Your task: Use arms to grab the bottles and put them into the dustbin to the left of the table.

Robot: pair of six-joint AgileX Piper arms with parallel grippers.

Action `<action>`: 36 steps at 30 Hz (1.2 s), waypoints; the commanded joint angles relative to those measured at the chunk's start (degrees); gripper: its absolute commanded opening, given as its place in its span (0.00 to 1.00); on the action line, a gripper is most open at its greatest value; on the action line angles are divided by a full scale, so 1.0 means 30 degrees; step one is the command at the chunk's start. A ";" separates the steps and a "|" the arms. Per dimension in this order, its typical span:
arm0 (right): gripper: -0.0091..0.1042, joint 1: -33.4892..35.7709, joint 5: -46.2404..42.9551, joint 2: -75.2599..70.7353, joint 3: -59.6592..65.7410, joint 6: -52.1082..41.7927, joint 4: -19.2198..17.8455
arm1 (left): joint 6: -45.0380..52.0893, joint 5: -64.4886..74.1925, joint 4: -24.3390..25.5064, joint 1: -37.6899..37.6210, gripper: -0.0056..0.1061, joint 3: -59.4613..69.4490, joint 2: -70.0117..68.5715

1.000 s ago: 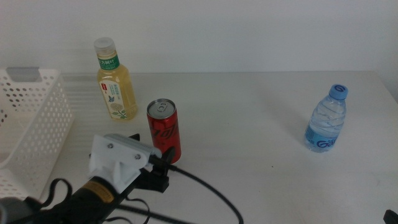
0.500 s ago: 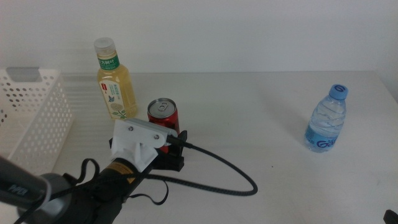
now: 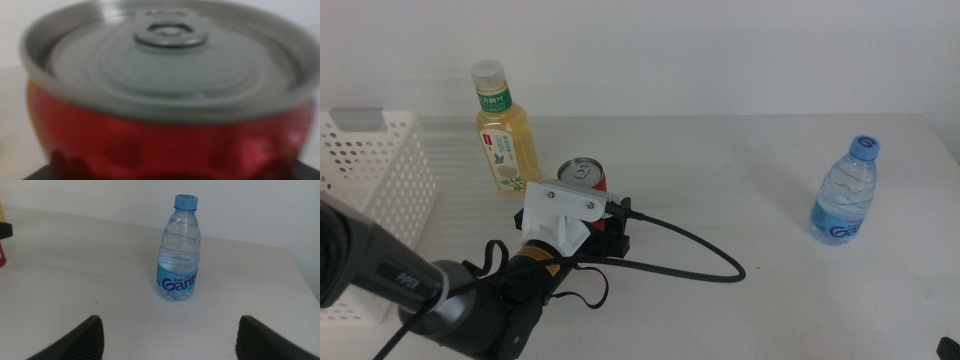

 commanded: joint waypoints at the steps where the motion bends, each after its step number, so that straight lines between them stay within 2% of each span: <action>1: 0.70 -0.0093 -0.1334 -0.0514 -0.0154 -0.0139 -0.0158 | -0.0253 -0.3262 -0.0345 -0.0016 0.83 -0.0626 -0.0530; 4: 0.70 -0.0093 -0.1334 -0.0514 -0.0154 -0.0139 -0.0158 | -0.0553 -0.3170 -0.0345 -0.0016 0.81 -0.0944 -0.0256; 7: 0.70 -0.0093 -0.1334 -0.0514 -0.0154 -0.0139 -0.0158 | -0.1246 -0.3216 -0.0345 -0.0016 0.74 -0.0945 -0.0240; 13: 0.70 -0.0093 -0.1334 -0.0514 -0.0154 -0.0139 -0.0158 | -0.1409 -0.3440 0.0162 -0.0016 0.54 -0.0945 -0.0281; 16: 0.70 -0.0093 -0.1334 -0.0514 -0.0154 -0.0139 -0.0158 | -0.1389 -0.3440 0.0231 -0.0016 0.40 -0.0877 -0.0281; 17: 0.70 -0.0093 -0.1334 -0.0514 -0.0154 -0.0139 -0.0158 | -0.1331 -0.3440 0.0231 -0.0016 0.31 -0.0877 -0.0281; 18: 0.70 -0.0093 -0.1334 -0.0514 -0.0154 -0.0139 -0.0158 | -0.1331 -0.3440 0.0231 -0.0016 0.27 -0.0877 -0.0281; 20: 0.70 -0.0093 -0.1334 -0.0514 -0.0154 -0.0139 -0.0158 | -0.1331 -0.2546 0.0417 -0.0016 0.05 -0.0877 -0.0744; 23: 0.70 -0.0093 -0.1334 -0.0514 -0.0154 -0.0139 -0.0158 | -0.1331 -0.0830 0.0390 -0.0016 0.01 -0.0877 -0.1795; 36: 0.70 -0.0093 -0.1334 -0.0514 -0.0154 -0.0139 -0.0158 | -0.0121 0.6896 0.0390 -0.0016 0.01 -0.0877 -0.7913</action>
